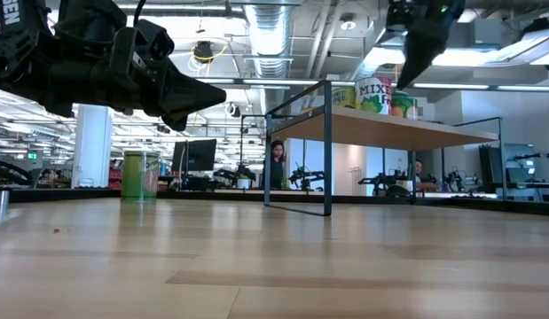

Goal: Pick and place cans onto a shelf
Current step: Put the canned tuna on the shelf

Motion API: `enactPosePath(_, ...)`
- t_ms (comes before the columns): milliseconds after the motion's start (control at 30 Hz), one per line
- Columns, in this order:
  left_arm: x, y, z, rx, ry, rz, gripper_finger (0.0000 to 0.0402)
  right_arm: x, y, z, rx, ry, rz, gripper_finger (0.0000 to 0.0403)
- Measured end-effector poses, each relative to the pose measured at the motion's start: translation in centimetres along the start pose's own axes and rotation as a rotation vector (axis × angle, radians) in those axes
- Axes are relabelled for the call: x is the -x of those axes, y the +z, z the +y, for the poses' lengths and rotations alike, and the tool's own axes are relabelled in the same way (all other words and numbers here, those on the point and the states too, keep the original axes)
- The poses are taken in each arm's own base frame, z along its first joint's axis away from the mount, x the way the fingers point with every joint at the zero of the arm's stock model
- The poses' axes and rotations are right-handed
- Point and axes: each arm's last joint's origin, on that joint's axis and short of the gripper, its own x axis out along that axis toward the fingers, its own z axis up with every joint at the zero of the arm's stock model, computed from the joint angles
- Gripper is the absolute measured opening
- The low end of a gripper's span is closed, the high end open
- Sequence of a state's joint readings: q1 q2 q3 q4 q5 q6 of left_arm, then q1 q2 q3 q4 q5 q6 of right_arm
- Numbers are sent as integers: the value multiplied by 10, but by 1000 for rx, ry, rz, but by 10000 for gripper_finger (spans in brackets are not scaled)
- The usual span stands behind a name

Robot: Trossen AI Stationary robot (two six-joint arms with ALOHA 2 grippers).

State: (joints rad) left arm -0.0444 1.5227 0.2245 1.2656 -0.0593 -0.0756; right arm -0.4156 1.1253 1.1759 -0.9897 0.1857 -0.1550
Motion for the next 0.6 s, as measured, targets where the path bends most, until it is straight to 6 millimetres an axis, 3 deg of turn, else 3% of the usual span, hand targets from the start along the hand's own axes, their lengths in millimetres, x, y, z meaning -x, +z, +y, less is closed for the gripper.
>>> enactPosePath(133,0,0,0,-1,0,1,2,22,-12,4,-38,18,-22,123)
enactPosePath(267,0,0,0,-5,1,5,2,33,-30,15,-67,56,-61,97)
enactPosePath(467,0,0,0,-12,9,5,2,20,-57,44,-31,182,-281,14)
enactPosePath(600,0,0,0,-2,9,4,2,9,-75,65,-28,281,-451,18)
